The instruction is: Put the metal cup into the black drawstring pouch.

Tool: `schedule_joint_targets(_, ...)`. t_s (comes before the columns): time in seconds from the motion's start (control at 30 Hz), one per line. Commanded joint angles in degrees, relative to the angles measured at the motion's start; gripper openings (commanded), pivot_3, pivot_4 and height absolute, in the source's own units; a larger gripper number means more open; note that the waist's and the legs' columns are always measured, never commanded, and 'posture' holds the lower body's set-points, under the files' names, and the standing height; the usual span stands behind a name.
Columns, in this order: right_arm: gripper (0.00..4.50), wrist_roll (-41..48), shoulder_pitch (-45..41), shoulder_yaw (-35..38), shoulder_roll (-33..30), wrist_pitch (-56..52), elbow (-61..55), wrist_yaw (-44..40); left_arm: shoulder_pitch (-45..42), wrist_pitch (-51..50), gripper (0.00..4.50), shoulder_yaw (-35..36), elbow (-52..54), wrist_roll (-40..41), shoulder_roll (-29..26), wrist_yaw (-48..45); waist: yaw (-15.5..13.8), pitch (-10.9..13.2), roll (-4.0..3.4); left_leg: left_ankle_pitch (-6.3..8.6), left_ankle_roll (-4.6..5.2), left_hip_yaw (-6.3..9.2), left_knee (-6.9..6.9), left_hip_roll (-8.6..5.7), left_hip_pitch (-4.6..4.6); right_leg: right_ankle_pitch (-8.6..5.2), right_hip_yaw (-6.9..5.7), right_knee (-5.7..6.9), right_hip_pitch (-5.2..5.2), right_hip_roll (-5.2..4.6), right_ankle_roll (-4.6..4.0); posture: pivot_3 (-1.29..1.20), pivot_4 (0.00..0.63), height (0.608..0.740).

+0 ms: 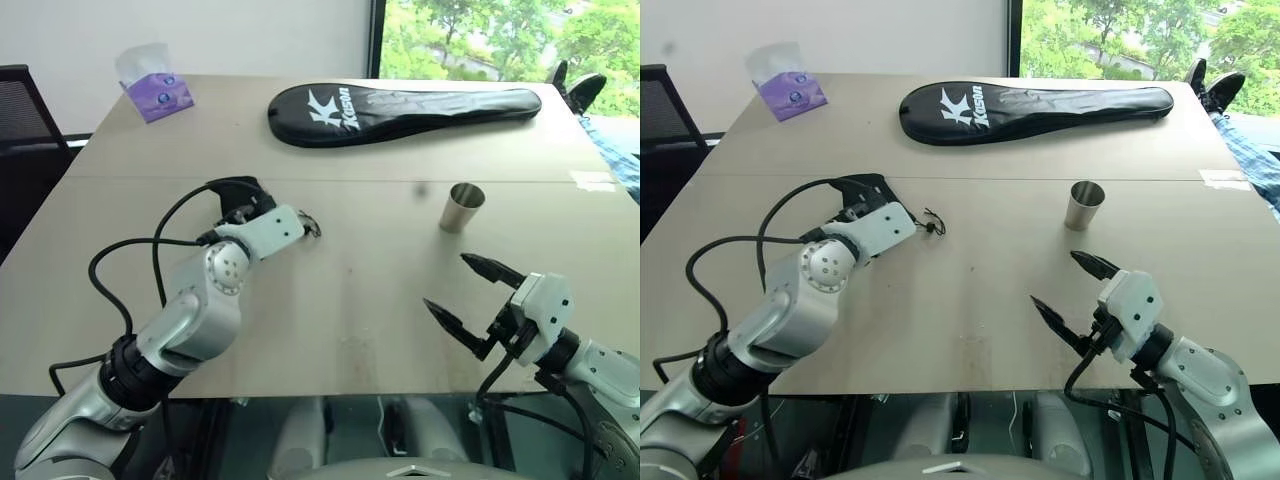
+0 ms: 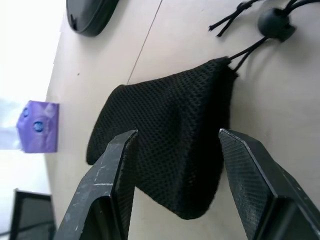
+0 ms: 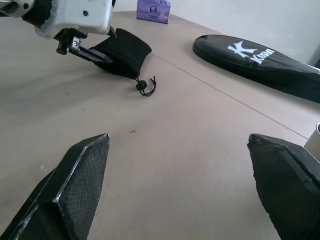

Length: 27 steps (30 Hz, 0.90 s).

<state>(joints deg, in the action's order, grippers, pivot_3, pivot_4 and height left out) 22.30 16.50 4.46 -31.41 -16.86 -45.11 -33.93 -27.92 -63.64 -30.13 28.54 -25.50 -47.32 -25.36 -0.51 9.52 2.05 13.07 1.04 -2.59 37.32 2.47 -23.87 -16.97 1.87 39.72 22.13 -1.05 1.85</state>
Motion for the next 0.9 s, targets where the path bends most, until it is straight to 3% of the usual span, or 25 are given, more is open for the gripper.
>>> schedule_joint_targets(0.03,4.50,1.03,-0.07,1.35,-0.49,0.45,-1.74,-0.29,-2.99,-3.01,2.62,-2.84,-1.69,-3.26,1.51,-1.13,-0.12,0.00,0.00,0.00,0.00,0.01,0.00,0.10,0.00,0.00,-0.01,0.00,0.00,-0.01,0.00,0.00,0.150,0.740)
schedule_joint_targets(0.4,4.50,0.41,0.62,1.45,-0.14,0.47,-2.40,0.68,-7.73,-4.09,2.62,-4.89,-10.73,-6.70,5.23,-0.11,-0.14,0.00,0.00,0.00,0.00,0.01,0.01,0.11,-0.01,0.00,-0.01,0.01,0.00,-0.02,0.00,0.00,0.150,0.740)
schedule_joint_targets(0.5,4.50,0.20,0.29,1.12,-0.09,0.50,-2.18,0.92,-8.11,-1.86,1.91,-4.16,-13.57,-6.65,5.93,0.17,-0.15,0.00,0.00,0.00,0.00,0.01,0.02,0.11,-0.02,0.00,-0.02,0.00,0.00,-0.03,0.00,0.00,0.150,0.740)
schedule_joint_targets(0.63,4.50,-0.56,-0.83,1.49,0.20,-0.28,-1.49,2.29,-7.81,0.67,0.07,-0.97,-15.50,-5.45,6.89,0.45,-0.09,0.00,0.00,0.00,0.00,0.02,0.02,0.11,-0.02,0.00,-0.02,0.01,0.00,-0.04,0.00,0.00,0.150,0.740)
schedule_joint_targets(0.73,4.50,-2.48,-3.53,2.11,0.28,-4.18,-0.89,6.29,-7.52,1.90,0.07,3.53,-15.23,-2.30,8.95,-0.74,-0.15,0.00,0.00,0.00,0.00,0.01,0.03,0.13,-0.02,0.00,-0.02,0.02,0.00,-0.05,0.00,0.00,0.150,0.740)
schedule_joint_targets(0.9,4.50,3.68,-14.37,7.07,-1.51,-21.90,-1.22,13.22,-9.84,-0.70,0.07,13.98,-15.30,8.41,12.77,-7.84,-0.10,0.00,0.00,-0.01,0.00,0.03,0.09,0.14,-0.04,0.01,-0.05,0.08,0.00,-0.08,0.00,0.00,0.150,0.740)
